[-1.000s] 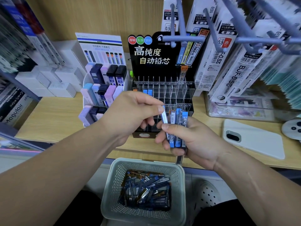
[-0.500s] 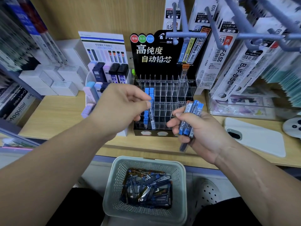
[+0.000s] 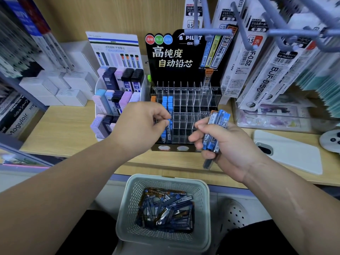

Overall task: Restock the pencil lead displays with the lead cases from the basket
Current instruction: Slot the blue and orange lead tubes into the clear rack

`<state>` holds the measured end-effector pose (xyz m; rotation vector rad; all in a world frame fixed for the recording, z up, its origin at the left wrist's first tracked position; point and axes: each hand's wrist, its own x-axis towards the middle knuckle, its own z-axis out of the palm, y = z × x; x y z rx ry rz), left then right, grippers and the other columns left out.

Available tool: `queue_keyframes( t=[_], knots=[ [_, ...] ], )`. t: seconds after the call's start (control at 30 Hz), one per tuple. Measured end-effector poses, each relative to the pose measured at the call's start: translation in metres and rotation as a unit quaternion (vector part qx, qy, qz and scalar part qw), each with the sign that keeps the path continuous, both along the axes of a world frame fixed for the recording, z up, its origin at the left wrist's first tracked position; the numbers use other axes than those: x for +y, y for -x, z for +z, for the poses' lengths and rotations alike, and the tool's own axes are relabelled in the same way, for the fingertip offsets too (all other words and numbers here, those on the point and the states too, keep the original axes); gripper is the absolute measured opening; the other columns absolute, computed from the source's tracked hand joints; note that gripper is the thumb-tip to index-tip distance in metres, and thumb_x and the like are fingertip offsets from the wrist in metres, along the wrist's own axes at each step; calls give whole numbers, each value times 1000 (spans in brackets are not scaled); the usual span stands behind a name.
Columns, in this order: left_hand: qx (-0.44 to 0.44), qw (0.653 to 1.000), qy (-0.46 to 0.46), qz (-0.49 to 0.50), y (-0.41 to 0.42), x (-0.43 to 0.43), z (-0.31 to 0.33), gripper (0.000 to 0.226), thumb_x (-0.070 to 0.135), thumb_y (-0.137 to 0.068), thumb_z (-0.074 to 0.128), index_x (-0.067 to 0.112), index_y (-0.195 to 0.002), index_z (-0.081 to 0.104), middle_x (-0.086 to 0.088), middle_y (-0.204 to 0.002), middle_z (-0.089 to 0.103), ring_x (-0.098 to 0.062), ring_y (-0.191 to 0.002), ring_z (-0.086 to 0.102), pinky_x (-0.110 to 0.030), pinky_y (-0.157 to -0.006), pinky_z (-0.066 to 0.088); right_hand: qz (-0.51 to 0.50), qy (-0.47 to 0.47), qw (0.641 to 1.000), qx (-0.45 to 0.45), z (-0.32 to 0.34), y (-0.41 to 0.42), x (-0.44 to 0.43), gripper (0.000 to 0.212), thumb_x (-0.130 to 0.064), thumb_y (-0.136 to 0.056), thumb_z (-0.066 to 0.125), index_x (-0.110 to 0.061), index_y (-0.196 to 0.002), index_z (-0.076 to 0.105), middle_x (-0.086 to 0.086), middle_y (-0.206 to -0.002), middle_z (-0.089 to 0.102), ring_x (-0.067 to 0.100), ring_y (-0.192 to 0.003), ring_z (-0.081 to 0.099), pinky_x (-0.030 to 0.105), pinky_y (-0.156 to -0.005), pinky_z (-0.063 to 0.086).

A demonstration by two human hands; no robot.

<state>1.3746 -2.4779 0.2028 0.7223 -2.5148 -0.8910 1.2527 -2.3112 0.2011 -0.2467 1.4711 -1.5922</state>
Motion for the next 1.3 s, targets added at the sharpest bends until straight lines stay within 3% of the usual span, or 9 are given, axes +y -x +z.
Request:
queue_keyframes(
  t=[0.1, 0.23, 0.47, 0.83, 0.93, 1.0, 1.07, 1.13, 1.3],
  knots=[
    [-9, 999, 40, -16, 0, 2, -4, 9, 12, -85, 74, 20, -87, 77, 29, -57, 57, 11, -59, 54, -7, -59, 39, 7, 0, 1000, 4, -1, 0, 0, 8, -7, -100, 56, -11, -97, 62, 16, -75, 70, 16, -56, 56, 23, -43, 33],
    [-8, 993, 114, -35, 3, 6, -15, 9, 10, -79, 78, 18, -82, 79, 10, -81, 64, -10, -73, 61, -33, -70, 55, 14, -2, 1000, 6, -1, -1, 0, 5, -9, -99, 58, -11, -98, 62, 16, -76, 70, 17, -57, 56, 24, -44, 33],
    [-29, 992, 126, 0, 10, 8, -14, 7, 12, -77, 78, 19, -78, 77, 23, -69, 40, -7, -65, 44, -22, -64, 36, 17, 1, 1000, 4, -1, -1, 3, 5, -8, -98, 57, -10, -98, 62, 16, -76, 70, 17, -57, 55, 23, -43, 33],
    [-54, 992, 116, 12, 11, 6, -13, 10, 15, -77, 79, 20, -80, 72, 21, -66, 45, -10, -66, 48, -24, -62, 39, 111, 5, 994, -16, 1, -4, 5, 12, -4, -98, 55, -8, -100, 66, 17, -78, 70, 17, -56, 55, 23, -43, 31],
    [-34, 998, 54, 25, 11, 8, -8, 8, 22, -81, 77, 21, -77, 70, 8, -63, 59, -11, -61, 54, -29, -61, 48, 140, 13, 990, -23, 1, -5, 5, 14, -4, -98, 55, -8, -102, 68, 18, -79, 70, 17, -57, 56, 22, -43, 31],
    [10, 996, -80, 24, 12, 16, 5, 8, 26, -86, 74, 23, -79, 74, -2, -69, 66, -13, -63, 58, -29, -63, 49, 160, 15, 987, -26, 2, -6, 5, 14, -4, -98, 55, -8, -104, 67, 18, -79, 70, 18, -57, 57, 22, -43, 31],
    [43, 970, -241, -11, 13, 26, 18, 9, 23, -92, 69, 22, -86, 77, -7, -74, 68, -13, -63, 58, -25, -62, 48, 176, 13, 984, -28, 3, -8, 4, 13, -4, -97, 56, -8, -105, 66, 18, -78, 70, 18, -56, 58, 22, -42, 31],
    [41, 940, -336, -53, 12, 34, 26, 12, 14, -95, 64, 12, -95, 76, -11, -63, 56, -10, -52, 48, -17, -54, 42, 186, 13, 982, -30, 4, -9, 4, 12, -4, -97, 55, -7, -105, 64, 18, -78, 70, 17, -56, 59, 20, -41, 32],
    [17, 921, -386, -56, 11, 33, 27, 12, 4, -96, 60, 6, -98, 71, 3, -52, 54, 0, -40, 45, -10, -44, 37, 188, 9, 982, -29, 6, -10, 5, 14, -6, -97, 56, -9, -105, 67, 19, -82, 72, 21, -62, 66, 20, -41, 35]
  ],
)
